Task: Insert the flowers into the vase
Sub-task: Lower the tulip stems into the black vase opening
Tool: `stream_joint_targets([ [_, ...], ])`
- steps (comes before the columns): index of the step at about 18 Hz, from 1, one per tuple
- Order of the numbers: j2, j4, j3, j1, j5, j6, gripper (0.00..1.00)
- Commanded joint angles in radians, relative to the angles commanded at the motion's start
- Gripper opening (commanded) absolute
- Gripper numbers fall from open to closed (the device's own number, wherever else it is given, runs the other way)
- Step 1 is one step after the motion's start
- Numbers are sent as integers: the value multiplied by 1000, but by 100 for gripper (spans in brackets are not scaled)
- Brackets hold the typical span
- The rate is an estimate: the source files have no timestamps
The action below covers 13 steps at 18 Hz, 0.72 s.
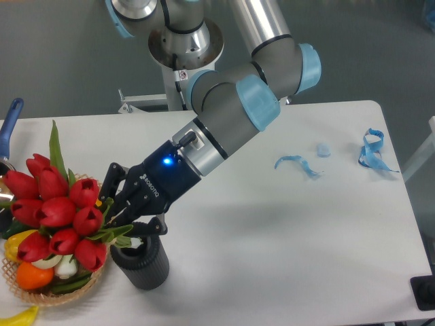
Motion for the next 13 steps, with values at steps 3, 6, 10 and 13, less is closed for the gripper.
stream_joint_targets([
  [3, 5, 0, -28, -9, 0, 40, 12],
  [6, 6, 0, -75, -12, 0, 95, 15],
  [10, 9, 0, -127, -25, 0, 153, 15],
  [13, 6, 0, -127, -25, 2, 160, 15],
])
